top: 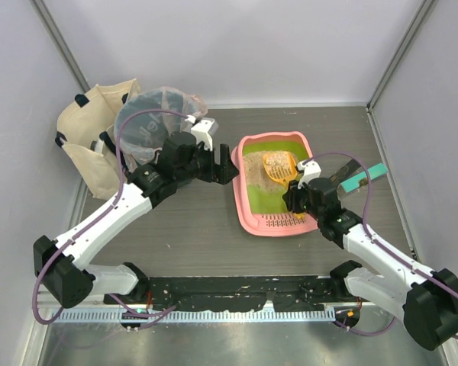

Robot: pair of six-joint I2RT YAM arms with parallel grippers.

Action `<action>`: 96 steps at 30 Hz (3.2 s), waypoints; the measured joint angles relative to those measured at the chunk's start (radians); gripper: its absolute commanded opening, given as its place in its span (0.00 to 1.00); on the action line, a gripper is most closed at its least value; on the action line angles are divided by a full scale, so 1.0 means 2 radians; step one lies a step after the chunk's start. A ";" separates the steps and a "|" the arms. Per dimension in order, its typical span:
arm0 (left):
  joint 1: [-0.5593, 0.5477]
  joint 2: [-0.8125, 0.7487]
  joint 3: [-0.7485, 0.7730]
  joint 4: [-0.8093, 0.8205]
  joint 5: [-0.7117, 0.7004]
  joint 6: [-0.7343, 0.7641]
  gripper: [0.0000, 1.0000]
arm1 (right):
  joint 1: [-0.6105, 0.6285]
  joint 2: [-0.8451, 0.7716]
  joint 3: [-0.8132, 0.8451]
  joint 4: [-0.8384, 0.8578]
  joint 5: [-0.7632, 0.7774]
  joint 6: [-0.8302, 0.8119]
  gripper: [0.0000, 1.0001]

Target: Clean the litter box

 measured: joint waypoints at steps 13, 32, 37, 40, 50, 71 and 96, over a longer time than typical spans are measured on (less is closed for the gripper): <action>0.027 -0.001 -0.006 0.010 0.001 0.013 0.81 | 0.030 0.004 0.021 -0.041 0.038 0.012 0.01; 0.027 -0.020 -0.058 0.045 0.007 0.017 0.81 | 0.087 0.025 0.097 -0.185 0.091 0.112 0.01; 0.027 -0.030 -0.064 0.053 0.009 0.017 0.81 | 0.110 0.039 0.133 -0.255 0.110 0.125 0.01; 0.027 -0.031 -0.065 0.056 0.010 0.017 0.82 | 0.113 0.011 0.133 -0.263 0.109 0.135 0.01; 0.027 -0.033 -0.066 0.058 0.013 0.017 0.82 | 0.138 0.023 0.145 -0.275 0.133 0.167 0.01; 0.027 -0.049 -0.068 0.065 0.013 0.018 0.81 | 0.170 0.062 0.147 -0.279 0.192 0.167 0.01; 0.146 -0.076 0.057 -0.005 0.063 0.008 0.95 | 0.170 0.048 0.145 -0.223 0.198 0.154 0.01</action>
